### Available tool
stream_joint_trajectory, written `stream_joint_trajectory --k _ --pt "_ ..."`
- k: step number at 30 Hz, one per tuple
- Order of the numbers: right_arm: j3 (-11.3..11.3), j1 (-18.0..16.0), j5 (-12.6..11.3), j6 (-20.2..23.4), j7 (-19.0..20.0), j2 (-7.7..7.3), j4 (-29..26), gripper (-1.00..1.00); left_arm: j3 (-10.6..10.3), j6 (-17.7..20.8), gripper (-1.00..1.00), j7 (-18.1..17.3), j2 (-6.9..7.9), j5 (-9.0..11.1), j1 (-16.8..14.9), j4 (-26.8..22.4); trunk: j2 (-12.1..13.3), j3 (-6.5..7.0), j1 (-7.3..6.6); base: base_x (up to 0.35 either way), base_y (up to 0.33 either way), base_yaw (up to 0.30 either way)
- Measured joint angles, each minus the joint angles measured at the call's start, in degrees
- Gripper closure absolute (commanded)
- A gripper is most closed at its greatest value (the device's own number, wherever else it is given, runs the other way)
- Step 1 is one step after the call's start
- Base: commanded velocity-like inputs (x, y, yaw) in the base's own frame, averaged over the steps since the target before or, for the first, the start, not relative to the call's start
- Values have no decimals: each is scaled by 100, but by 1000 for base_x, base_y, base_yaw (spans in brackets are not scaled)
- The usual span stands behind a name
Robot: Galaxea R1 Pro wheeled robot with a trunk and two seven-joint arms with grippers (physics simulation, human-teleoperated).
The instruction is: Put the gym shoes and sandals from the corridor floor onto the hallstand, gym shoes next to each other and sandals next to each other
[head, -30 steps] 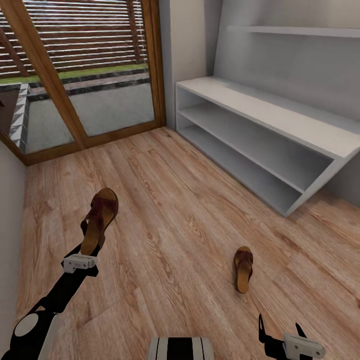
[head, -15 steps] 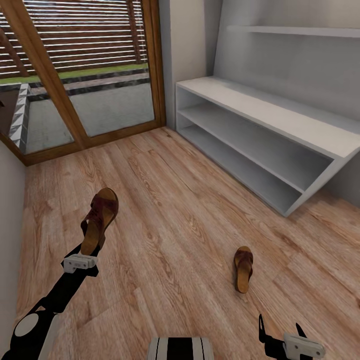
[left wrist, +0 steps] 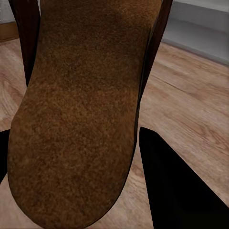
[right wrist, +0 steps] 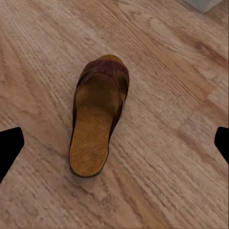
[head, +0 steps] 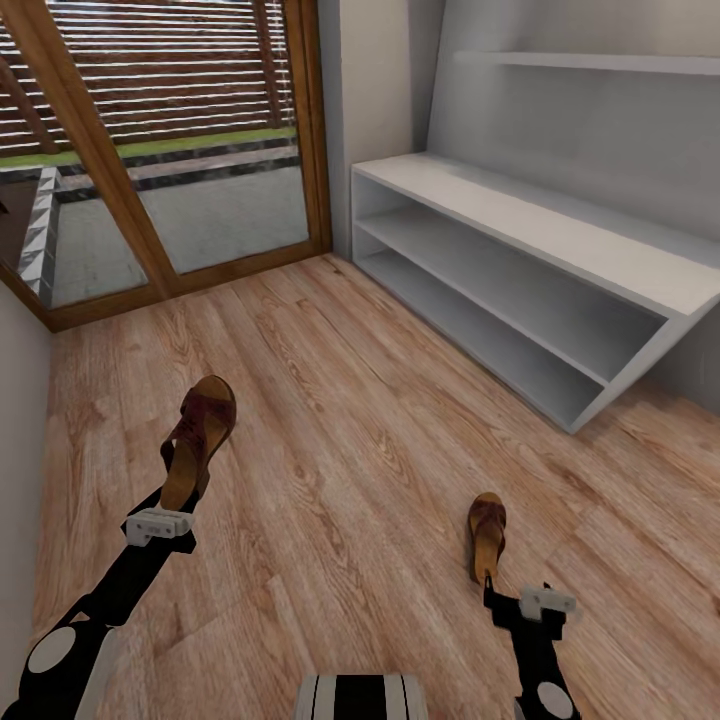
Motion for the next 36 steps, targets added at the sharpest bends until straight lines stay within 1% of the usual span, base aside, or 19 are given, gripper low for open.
stream_joint_trajectory --k 2,5,15,17,18,20,25,28,30,31,33,34,36 --pt "1 -168 -4 36 2 -3 123 -100 1 0 100 1 -1 -3 0 -1 0 0 0 0 0 0" --pt "5 -304 -26 56 -1 5 207 -100 -1 2 100 3 -2 -7 1 -1 0 0 0 0 0 0" --pt "-7 -462 -61 146 0 23 145 -100 -6 8 100 3 -11 -8 1 -1 0 0 0 0 0 0" --pt "-10 -498 -68 246 4 21 120 -100 -8 7 100 3 -15 -9 1 7 0 0 0 0 0 0" --pt "-15 -541 -81 467 14 17 99 -100 -13 3 100 3 -15 -15 -2 59 0 0 0 0 0 0" --pt "-18 -563 -94 618 20 27 98 -100 -15 2 100 3 -16 -8 -4 93 0 -1 0 0 0 0" --pt "-6 -582 -116 810 15 57 110 -100 -19 1 100 3 -18 3 -13 136 0 -1 0 0 0 0" --pt "-12 -585 -169 845 15 63 131 -100 -18 1 100 -3 -14 5 -14 144 0 0 0 0 0 0" --pt "-20 -585 -294 865 17 64 145 -100 -16 1 100 -10 -10 6 -15 149 0 -1 0 0 0 0" --pt "-20 -585 -297 866 17 64 145 -100 -16 1 100 -10 -10 7 -15 149 0 0 0 0 0 0" --pt "-26 -582 -460 880 15 59 155 -100 -14 1 100 -15 -8 7 -16 152 0 -1 0 0 0 0" --pt "-25 -582 -463 880 15 58 155 -100 -14 1 100 -15 -8 7 -16 152 0 0 0 0 0 0" --pt "-27 -577 -597 890 15 48 162 -100 -13 0 100 -18 -8 8 -16 154 0 -1 0 0 0 0"
